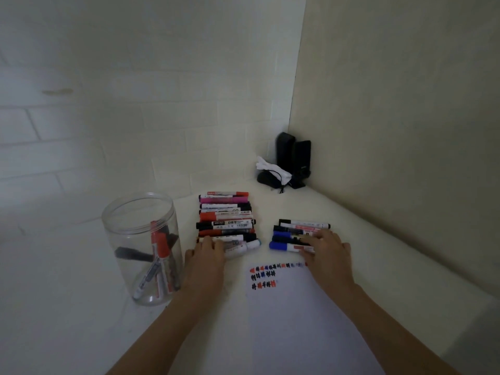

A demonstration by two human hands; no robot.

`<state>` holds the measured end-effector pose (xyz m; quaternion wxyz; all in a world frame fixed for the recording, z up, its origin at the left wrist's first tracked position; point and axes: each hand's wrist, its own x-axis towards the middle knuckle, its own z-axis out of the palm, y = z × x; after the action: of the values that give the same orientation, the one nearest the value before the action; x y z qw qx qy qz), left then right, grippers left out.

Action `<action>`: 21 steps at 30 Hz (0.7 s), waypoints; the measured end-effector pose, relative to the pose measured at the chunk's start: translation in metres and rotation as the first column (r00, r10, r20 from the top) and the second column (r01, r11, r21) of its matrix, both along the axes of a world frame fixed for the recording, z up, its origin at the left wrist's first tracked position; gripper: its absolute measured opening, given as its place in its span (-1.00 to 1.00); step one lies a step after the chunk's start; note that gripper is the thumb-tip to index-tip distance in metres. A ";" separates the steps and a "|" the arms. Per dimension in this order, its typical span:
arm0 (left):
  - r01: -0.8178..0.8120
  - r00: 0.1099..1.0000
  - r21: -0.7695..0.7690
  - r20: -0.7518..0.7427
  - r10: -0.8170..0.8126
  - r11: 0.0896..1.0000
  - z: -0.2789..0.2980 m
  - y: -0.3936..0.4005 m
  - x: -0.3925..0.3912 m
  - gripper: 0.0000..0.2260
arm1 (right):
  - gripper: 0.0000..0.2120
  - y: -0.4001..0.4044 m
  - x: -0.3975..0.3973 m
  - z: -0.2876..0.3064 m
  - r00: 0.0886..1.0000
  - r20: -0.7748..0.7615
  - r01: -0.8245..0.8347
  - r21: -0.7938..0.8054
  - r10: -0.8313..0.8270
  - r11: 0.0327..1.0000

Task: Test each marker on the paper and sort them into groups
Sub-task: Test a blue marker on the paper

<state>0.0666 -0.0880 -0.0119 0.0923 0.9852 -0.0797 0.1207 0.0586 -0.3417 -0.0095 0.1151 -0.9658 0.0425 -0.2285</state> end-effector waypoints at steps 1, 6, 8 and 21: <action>0.011 1.000 -0.060 -0.004 -0.012 0.998 0.003 -0.003 -0.003 -0.68 | -0.75 0.001 -0.003 -0.002 1.000 0.027 -0.016 0.020 0.015 1.000; 0.142 0.987 -0.475 0.006 -0.159 0.869 0.025 -0.020 -0.030 -0.85 | -0.78 0.032 -0.042 0.022 0.983 0.024 -0.169 0.505 0.182 0.846; 0.287 0.948 -0.529 0.034 -0.317 0.799 0.031 -0.029 -0.046 -0.92 | -0.73 0.052 -0.060 0.033 0.932 -0.086 -0.106 0.863 0.351 0.494; 0.484 0.842 -0.502 0.046 -0.537 0.716 0.025 -0.017 -0.081 -0.76 | -0.77 0.082 -0.099 0.043 0.910 -0.044 -0.083 0.955 0.412 0.283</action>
<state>-0.0147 -0.1049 0.0129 0.3750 0.8719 -0.3100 0.0561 -0.0406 -0.2594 0.0337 0.6785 -0.7340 0.0303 0.0003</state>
